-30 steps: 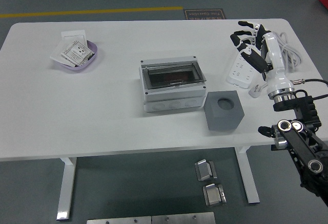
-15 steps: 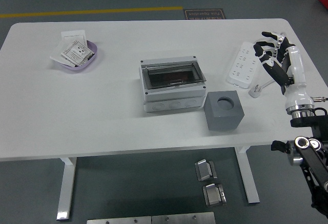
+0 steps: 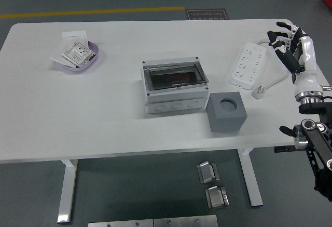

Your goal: Pick up the cylinder from the cube,place it in the box,flap close box

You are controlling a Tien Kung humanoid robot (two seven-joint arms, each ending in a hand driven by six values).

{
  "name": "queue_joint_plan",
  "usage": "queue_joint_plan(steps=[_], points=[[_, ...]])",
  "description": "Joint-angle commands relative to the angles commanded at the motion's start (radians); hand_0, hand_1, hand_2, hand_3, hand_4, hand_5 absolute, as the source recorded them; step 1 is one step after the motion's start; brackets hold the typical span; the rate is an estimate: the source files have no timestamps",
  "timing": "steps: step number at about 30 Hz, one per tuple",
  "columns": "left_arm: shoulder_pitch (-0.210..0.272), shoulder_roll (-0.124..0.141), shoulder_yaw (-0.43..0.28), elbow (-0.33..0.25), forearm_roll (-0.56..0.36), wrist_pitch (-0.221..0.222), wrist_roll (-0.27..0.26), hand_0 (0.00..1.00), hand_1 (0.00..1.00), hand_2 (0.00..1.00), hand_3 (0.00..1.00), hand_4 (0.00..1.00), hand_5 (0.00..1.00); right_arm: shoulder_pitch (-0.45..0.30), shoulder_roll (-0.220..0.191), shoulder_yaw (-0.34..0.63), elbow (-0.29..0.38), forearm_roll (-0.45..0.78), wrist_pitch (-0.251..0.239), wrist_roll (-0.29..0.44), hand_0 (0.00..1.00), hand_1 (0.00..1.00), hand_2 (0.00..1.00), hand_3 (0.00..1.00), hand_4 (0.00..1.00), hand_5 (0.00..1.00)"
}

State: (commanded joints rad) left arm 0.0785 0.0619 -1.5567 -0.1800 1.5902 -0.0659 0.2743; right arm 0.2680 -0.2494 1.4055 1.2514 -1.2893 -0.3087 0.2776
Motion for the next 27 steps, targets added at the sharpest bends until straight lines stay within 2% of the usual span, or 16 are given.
queue_joint_plan(steps=[3, 8, 9, 13, 15, 27], points=[[-0.006, 0.004, 0.001, 0.000, -0.005, 0.000, 0.000, 0.676, 0.682, 0.584, 0.645, 0.611, 0.397, -0.008, -0.015, 0.002, -0.006, 0.030, -0.002, -0.002, 0.615, 0.470, 0.612, 0.710, 0.917, 0.612], [-0.010, 0.011, 0.005, 0.000, -0.014, 0.001, -0.001, 0.676, 0.682, 0.584, 0.645, 0.611, 0.397, -0.096, -0.043, 0.007, 0.072, 0.050, -0.004, -0.012, 0.615, 0.470, 0.612, 0.710, 0.917, 0.612], [-0.010, 0.013, 0.005, 0.000, -0.014, 0.001, -0.001, 0.677, 0.682, 0.584, 0.646, 0.611, 0.397, -0.118, -0.045, 0.008, 0.091, 0.049, -0.004, -0.014, 0.617, 0.471, 0.609, 0.710, 0.891, 0.617], [-0.007, 0.018, 0.003, 0.000, -0.012, 0.001, 0.000, 0.677, 0.682, 0.584, 0.646, 0.611, 0.397, -0.156, -0.044, 0.002, 0.126, 0.044, -0.007, -0.020, 0.617, 0.471, 0.609, 0.710, 0.891, 0.617], [-0.007, 0.019, 0.002, 0.000, -0.010, 0.001, 0.001, 0.677, 0.682, 0.584, 0.645, 0.612, 0.399, -0.156, -0.043, -0.005, 0.129, 0.042, -0.007, -0.023, 0.615, 0.471, 0.606, 0.709, 0.854, 0.596], [-0.013, 0.019, -0.003, 0.000, 0.001, -0.003, -0.001, 0.677, 0.682, 0.587, 0.647, 0.617, 0.401, -0.096, -0.030, -0.022, 0.118, 0.016, -0.005, -0.026, 0.613, 0.468, 0.603, 0.690, 0.812, 0.574]])
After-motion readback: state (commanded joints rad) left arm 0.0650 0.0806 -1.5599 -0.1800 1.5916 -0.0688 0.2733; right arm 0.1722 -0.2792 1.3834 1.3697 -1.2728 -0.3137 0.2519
